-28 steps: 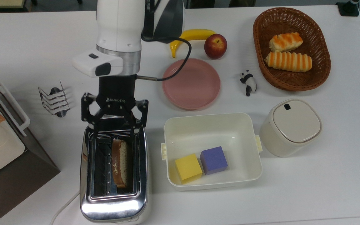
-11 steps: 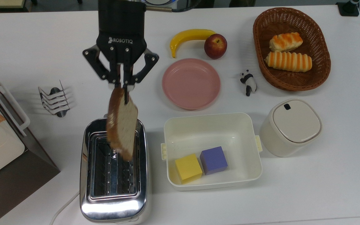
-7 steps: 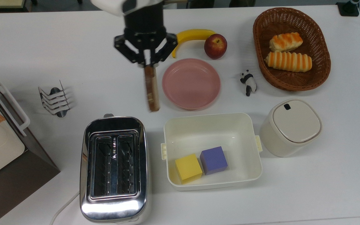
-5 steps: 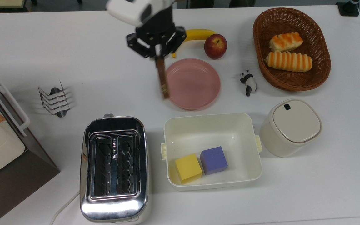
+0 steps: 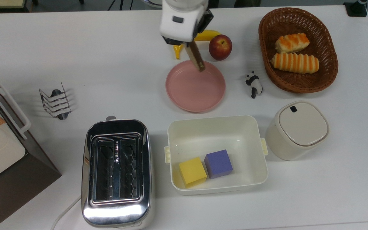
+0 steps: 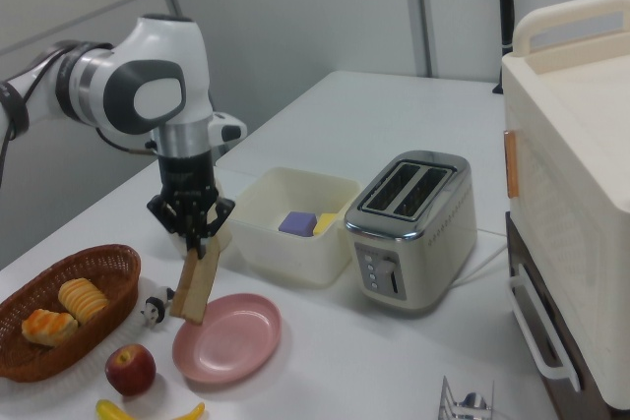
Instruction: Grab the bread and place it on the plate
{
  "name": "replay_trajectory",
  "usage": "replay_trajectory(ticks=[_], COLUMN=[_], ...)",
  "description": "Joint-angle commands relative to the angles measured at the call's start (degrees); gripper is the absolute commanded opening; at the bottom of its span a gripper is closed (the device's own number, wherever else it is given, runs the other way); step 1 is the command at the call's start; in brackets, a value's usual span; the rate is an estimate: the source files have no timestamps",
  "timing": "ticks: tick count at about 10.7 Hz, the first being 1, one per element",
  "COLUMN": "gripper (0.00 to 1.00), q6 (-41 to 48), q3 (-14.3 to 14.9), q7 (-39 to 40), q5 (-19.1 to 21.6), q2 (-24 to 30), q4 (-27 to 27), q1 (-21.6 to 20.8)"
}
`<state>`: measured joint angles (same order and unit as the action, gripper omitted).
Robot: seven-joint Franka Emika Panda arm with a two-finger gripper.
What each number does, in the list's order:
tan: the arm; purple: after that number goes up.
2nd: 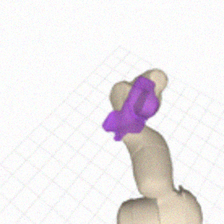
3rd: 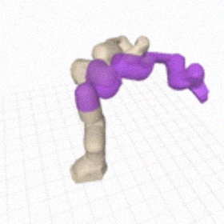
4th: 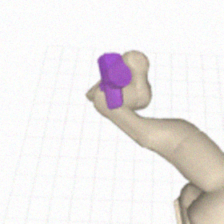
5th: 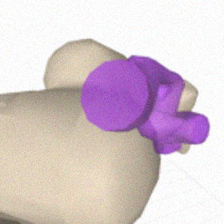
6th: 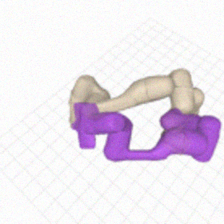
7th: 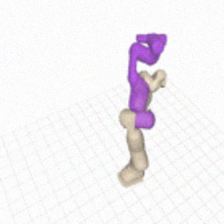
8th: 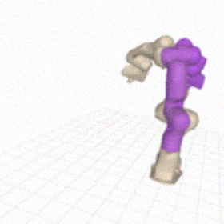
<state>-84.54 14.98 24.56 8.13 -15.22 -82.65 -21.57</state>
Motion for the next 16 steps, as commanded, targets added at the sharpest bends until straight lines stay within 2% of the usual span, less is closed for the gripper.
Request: replay_trajectory(ticks=[1, 2, 5, 7, 10, 11, 13, 16], gripper=[0.8, 1.0, 1.0, 1.0, 1.0, 1.0, 1.0, 1.0], q6=[0.3, 0.3, -3.2, -5.2, -5.0, -4.8, -4.9, -5.2], q3=[0.5, 0.6, 1.5, 3.8, 7.2, 7.4, 7.3, 7.3], q7=[1.5, 0.6, 0.5, -1.4, -11.4, -16.1, -23.1, -24.2], q5=[1.1, 0.6, -0.1, -3.7, -8.5, -10.0, -10.5, -10.3], q2=[-2.8, -4.9, -5.3, -4.6, -2.8, -1.7, 0.8, 5.2], q4=[-1.1, -0.7, -0.3, -0.2, -0.3, -0.4, -0.4, -0.8], q1=[-2.0, -1.9, -1.2, -0.2, 0.6, 0.9, 3.7, 5.7])
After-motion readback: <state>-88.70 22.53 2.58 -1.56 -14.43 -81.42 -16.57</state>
